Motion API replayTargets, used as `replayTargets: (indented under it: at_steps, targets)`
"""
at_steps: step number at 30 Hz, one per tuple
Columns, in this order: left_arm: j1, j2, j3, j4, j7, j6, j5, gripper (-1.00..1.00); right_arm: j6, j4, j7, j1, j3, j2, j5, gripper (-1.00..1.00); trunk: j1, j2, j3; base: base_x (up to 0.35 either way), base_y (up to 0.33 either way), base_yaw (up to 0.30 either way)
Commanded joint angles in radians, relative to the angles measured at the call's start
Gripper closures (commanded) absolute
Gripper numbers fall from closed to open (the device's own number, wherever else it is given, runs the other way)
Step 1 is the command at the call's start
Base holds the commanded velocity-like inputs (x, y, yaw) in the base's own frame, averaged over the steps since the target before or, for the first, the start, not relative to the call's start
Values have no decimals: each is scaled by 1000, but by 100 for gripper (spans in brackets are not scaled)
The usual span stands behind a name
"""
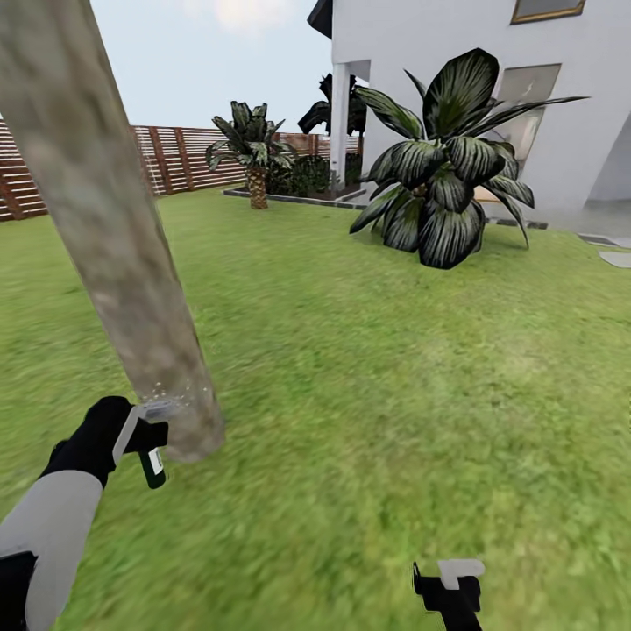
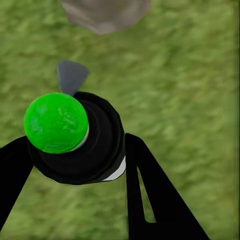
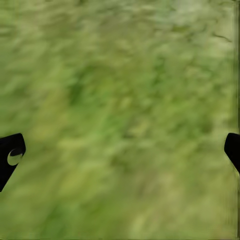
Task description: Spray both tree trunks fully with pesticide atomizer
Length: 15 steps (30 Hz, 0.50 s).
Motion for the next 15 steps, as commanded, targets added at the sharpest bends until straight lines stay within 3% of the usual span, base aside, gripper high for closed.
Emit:
replayTargets:
  at_steps: [1,4,7,10,15]
  targets:
    - [0,0,3,-2,-7,4,-9,100,-1,0,-3,0,9,0,-7,-100,0,0,-1,195,-226,0]
    - [0,0,3,-2,-6,4,-9,100,-1,0,-3,0,9,0,-7,-100,0,0,-1,194,-222,0]
    - [0,19,4,0,-5,3,-9,100,-1,0,-3,0,9,0,-7,-100,0,0,-1,27,-257,42]
    - [26,44,10,8,-5,2,-9,100,-1,0,-3,0,9,0,-7,-100,0,0,-1,-58,-224,227]
    - [84,51,9,9,-5,-4,-8,100,-1,0,-3,0,9,1,-7,-100,0,0,-1,-10,-42,272]
